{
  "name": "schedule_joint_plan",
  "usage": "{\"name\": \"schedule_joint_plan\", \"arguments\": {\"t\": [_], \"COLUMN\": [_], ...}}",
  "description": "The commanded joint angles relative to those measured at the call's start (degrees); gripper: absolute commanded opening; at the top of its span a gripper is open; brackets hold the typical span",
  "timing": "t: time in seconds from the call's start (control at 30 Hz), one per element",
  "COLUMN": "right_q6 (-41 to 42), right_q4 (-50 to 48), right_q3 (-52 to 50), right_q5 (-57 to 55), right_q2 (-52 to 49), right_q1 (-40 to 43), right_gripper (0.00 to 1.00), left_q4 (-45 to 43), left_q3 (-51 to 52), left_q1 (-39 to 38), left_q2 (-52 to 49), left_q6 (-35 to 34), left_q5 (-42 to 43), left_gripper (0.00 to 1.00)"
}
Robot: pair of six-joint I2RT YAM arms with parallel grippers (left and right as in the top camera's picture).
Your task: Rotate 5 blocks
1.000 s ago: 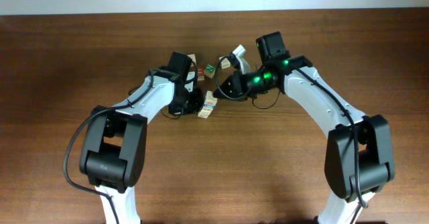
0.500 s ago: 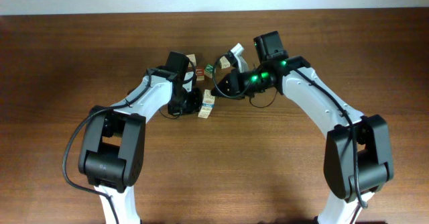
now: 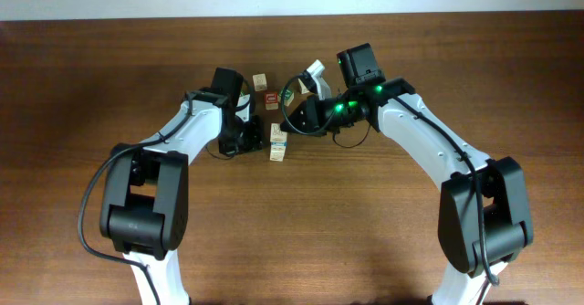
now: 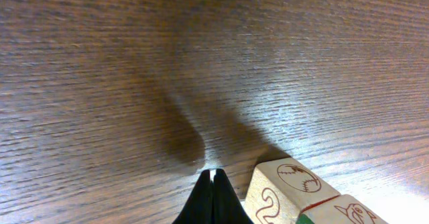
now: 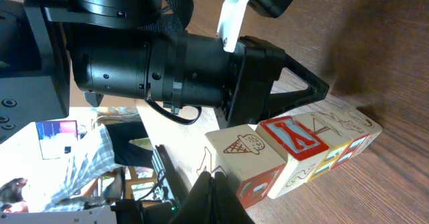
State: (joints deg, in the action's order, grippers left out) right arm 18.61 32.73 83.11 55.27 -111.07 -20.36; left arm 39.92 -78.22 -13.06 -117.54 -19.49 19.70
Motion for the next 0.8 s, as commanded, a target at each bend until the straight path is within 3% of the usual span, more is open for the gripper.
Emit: {"name": "schedule_joint_plan", "arguments": {"t": [0.0, 0.77], "right_q6": [0.4, 1.9], "right_q4": [0.4, -1.5], "right_q3": [-1.8, -1.8], "right_q5": [-9.9, -12.5], "right_q2": [-2.8, -2.8], "right_q1": [-0.6, -2.2], "right_gripper": [0.05, 0.05], "left_q4": [0.2, -0.3], "left_q3": [-0.5, -0.5], "left_q1": [0.5, 0.5], "left_q2": [-0.2, -0.2], "left_q6": [-0.1, -0.2], "left_q5": [0.0, 0.0], "left_gripper": [0.00, 0.00]}}
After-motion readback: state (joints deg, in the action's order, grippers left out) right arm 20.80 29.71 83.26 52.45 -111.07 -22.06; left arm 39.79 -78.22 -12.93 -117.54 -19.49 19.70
